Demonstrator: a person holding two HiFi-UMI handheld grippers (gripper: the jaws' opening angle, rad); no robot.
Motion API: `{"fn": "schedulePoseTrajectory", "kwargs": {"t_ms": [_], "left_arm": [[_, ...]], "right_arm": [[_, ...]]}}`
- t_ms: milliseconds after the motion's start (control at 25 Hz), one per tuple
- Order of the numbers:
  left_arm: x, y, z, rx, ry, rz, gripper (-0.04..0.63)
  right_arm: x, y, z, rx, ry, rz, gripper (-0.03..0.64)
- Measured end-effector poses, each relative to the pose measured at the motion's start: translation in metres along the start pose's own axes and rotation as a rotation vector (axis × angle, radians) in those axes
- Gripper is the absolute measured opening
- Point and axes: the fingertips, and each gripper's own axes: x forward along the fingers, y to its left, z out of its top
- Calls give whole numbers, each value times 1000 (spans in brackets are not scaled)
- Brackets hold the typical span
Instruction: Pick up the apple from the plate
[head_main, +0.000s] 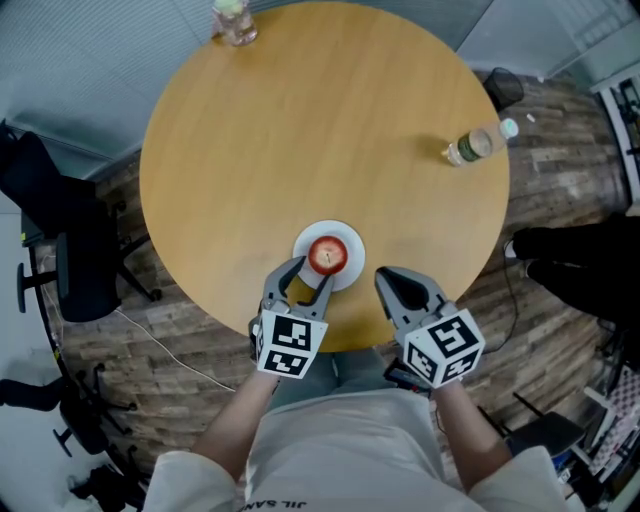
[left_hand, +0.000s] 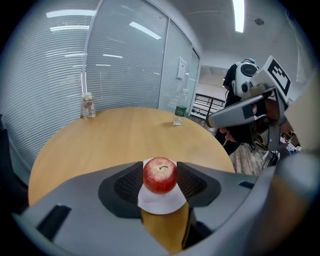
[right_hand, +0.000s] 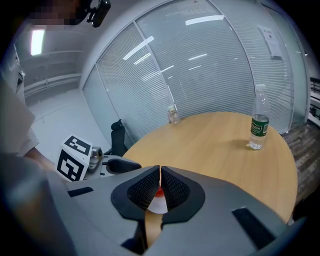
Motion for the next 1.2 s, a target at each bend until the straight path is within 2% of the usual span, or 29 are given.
{"fn": "schedulePoseTrajectory", "kwargs": {"t_ms": [400, 720, 1200], "left_arm": [[35, -7, -25, 50, 93, -65, 339], [52, -7, -32, 63, 119, -81, 377], [71, -9, -38, 56, 152, -95, 382]], "right_arm": [[1, -3, -8, 26, 11, -10, 32], [1, -6, -10, 38, 15, -16, 32], [-5, -16, -16, 61, 26, -35, 32]]}}
